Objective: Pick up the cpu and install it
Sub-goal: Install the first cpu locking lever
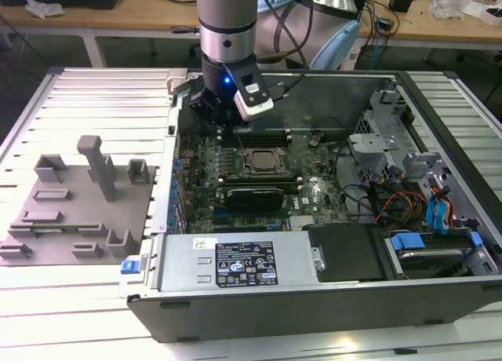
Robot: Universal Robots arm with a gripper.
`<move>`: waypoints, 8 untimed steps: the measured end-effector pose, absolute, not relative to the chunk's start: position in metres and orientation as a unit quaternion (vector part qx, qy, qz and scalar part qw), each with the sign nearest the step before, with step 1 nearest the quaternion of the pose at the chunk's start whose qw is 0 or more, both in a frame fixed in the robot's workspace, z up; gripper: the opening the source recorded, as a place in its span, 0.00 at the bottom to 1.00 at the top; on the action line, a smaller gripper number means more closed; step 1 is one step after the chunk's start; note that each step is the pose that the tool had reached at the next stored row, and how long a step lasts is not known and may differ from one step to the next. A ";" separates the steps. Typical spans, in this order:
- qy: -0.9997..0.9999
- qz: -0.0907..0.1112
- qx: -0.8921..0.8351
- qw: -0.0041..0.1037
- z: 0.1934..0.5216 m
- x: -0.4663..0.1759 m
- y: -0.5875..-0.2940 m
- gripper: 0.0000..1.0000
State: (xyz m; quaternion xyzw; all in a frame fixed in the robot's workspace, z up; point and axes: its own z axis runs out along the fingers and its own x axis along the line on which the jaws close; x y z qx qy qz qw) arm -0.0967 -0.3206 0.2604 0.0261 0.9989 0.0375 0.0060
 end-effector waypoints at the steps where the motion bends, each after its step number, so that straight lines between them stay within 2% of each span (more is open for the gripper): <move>1: 0.999 0.040 0.026 0.006 0.260 -0.097 -0.321 0.11; 8: 0.998 0.052 0.026 0.006 0.260 -0.099 -0.321 0.11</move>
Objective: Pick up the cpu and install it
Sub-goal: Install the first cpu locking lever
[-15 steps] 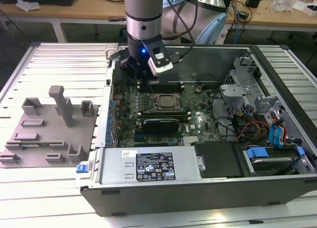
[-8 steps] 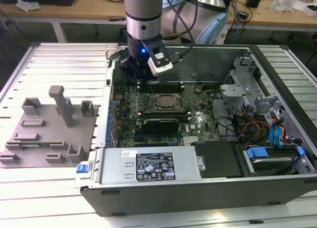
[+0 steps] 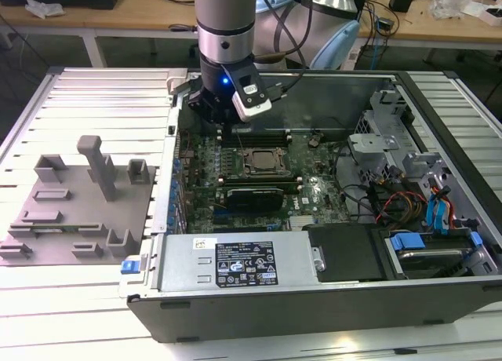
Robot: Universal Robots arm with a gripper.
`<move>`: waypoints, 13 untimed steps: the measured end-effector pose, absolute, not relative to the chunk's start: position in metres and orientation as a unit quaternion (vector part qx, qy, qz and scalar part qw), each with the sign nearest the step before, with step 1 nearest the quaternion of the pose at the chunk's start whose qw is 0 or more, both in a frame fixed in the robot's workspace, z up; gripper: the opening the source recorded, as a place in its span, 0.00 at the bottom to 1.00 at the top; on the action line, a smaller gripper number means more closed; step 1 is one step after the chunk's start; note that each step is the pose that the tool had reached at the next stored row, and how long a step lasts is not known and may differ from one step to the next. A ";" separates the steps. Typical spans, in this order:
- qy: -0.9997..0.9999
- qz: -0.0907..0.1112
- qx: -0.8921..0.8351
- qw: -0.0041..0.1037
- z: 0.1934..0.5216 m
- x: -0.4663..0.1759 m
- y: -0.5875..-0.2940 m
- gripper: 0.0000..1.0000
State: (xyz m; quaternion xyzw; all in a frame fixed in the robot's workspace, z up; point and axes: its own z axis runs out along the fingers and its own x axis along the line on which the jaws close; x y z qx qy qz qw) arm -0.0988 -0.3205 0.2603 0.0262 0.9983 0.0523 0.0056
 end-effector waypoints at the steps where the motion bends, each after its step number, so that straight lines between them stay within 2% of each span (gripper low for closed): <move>1: 0.998 0.052 0.026 0.006 0.260 -0.099 -0.321 0.11; 4: 0.998 0.053 0.026 0.005 0.260 -0.099 -0.321 0.11; 7: 0.998 0.064 0.026 0.005 0.260 -0.099 -0.321 0.11; 13: 0.994 0.106 0.026 0.004 0.260 -0.100 -0.321 0.11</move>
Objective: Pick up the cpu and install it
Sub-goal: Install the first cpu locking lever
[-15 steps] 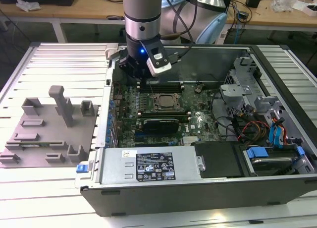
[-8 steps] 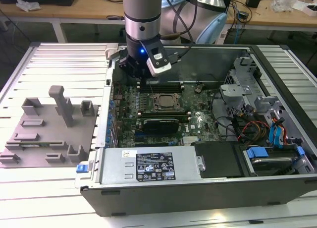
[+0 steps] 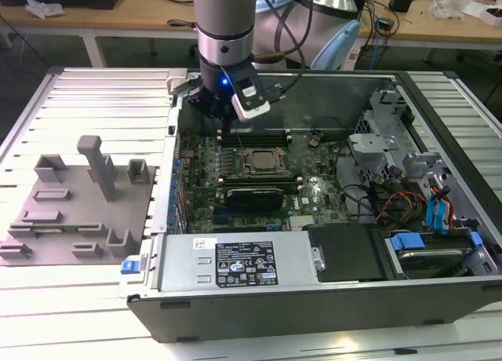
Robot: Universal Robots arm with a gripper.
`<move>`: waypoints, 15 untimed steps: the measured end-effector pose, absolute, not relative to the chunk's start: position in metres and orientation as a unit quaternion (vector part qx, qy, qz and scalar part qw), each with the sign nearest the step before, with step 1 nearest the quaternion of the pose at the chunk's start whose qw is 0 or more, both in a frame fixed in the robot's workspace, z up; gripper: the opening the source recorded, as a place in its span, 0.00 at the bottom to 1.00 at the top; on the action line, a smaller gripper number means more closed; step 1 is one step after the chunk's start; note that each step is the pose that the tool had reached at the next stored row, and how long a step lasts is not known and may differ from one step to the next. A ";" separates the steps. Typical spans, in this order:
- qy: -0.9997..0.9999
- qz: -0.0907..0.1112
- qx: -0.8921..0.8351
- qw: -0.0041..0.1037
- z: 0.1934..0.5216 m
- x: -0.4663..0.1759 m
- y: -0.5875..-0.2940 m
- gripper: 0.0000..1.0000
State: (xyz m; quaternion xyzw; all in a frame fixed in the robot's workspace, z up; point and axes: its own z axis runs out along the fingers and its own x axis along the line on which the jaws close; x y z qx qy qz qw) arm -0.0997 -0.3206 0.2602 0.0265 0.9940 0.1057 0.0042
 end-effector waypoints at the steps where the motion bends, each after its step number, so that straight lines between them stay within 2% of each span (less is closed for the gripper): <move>1: 0.994 0.110 0.027 0.004 0.260 -0.100 -0.321 0.11; 15: 0.993 0.114 0.029 -0.001 0.259 -0.058 -0.323 0.11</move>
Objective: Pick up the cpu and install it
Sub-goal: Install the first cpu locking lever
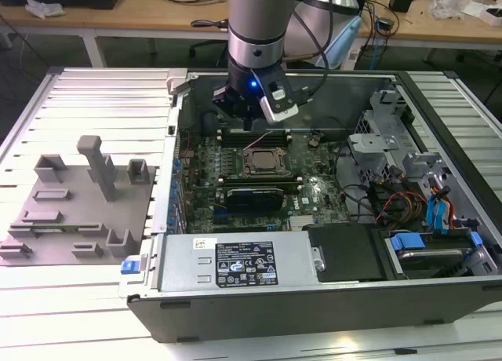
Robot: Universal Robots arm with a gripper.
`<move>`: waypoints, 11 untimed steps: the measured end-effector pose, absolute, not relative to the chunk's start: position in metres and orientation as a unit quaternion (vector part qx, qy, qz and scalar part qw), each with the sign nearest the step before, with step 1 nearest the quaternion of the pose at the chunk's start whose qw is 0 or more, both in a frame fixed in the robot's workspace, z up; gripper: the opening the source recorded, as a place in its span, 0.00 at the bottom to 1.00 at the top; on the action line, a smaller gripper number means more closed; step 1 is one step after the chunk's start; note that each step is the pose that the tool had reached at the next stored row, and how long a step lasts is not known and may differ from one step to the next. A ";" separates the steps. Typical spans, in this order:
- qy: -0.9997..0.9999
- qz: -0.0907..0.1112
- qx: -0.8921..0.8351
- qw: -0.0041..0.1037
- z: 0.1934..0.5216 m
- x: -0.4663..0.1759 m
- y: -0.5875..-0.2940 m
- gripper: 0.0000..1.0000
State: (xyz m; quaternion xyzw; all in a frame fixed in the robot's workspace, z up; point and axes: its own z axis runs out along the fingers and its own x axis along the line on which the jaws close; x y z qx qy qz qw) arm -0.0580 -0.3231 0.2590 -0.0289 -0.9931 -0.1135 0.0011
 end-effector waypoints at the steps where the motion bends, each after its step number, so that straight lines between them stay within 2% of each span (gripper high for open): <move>1: -0.993 -0.114 -0.029 0.001 0.259 -0.058 -0.323 0.11; 11: -0.993 -0.113 -0.039 0.000 0.251 -0.057 -0.324 0.11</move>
